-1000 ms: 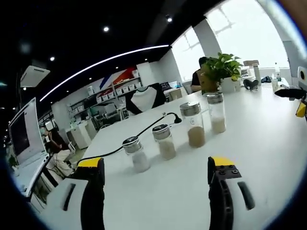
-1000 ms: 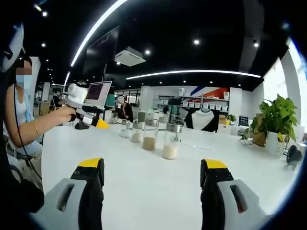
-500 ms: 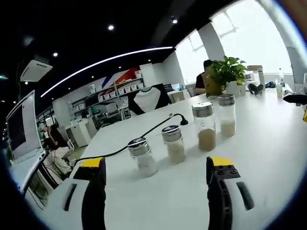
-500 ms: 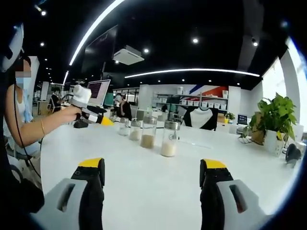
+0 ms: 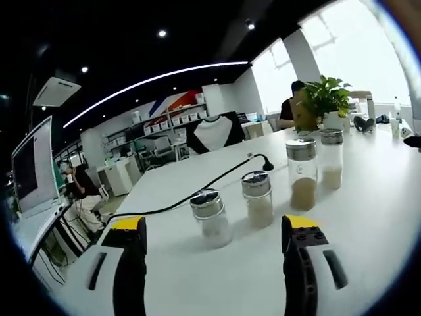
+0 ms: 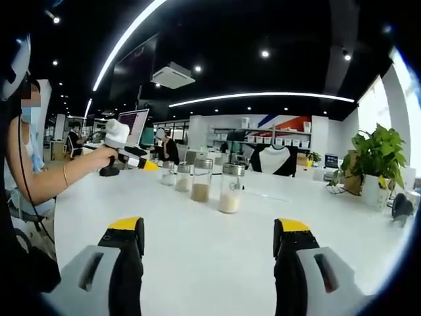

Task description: Rotate the seasoning bottle until the label or dispensing opening points toward the visible target arrow and the bottle remains upright within the marked orientation range

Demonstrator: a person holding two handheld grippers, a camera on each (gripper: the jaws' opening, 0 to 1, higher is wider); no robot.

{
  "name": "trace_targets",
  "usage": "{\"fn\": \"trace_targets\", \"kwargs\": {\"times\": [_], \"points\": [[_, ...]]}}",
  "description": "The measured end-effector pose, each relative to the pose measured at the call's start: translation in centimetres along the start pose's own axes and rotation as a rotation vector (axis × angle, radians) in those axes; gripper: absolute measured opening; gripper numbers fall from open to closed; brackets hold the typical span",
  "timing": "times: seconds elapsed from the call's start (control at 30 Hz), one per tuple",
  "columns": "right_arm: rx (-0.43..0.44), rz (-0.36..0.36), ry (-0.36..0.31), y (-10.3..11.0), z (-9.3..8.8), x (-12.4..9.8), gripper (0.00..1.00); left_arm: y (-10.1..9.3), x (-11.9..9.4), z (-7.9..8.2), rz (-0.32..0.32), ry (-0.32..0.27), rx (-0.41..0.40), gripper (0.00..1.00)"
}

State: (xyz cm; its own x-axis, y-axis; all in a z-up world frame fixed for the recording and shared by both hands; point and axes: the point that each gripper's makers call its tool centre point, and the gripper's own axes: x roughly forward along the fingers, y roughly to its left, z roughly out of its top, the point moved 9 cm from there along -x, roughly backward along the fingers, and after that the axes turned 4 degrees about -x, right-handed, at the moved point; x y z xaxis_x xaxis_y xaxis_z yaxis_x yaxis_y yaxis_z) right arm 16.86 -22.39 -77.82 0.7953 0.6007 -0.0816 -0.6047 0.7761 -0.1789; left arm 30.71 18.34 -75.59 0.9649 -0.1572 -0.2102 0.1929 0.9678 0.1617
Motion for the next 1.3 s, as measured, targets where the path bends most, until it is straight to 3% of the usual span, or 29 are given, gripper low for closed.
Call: {"fn": "trace_targets", "kwargs": {"times": [0.17, 0.37, 0.63, 1.07, 1.3], "points": [[0.0, 0.0, 0.002, -0.1, -0.1, -0.1, 0.81, 0.3, 0.8, 0.6, 0.014, -0.002, -0.006, 0.88], [0.001, -0.007, 0.003, -0.2, 0.0, -0.4, 0.8, 0.0, 2.1, 1.1, -0.018, 0.005, 0.016, 0.88], [-0.003, -0.012, 0.005, -0.2, 0.1, -0.4, 0.8, 0.4, 3.7, 1.0, -0.008, 0.002, -0.01, 0.86], [-0.01, -0.013, 0.01, -0.2, 0.3, -0.3, 0.8, 3.1, 5.8, 0.2, 0.04, 0.016, -0.095, 0.85], [-0.005, -0.019, 0.022, -0.3, 0.1, -0.1, 0.79, 2.7, 6.5, 0.1, 0.031, 0.017, -0.081, 0.84]]}}
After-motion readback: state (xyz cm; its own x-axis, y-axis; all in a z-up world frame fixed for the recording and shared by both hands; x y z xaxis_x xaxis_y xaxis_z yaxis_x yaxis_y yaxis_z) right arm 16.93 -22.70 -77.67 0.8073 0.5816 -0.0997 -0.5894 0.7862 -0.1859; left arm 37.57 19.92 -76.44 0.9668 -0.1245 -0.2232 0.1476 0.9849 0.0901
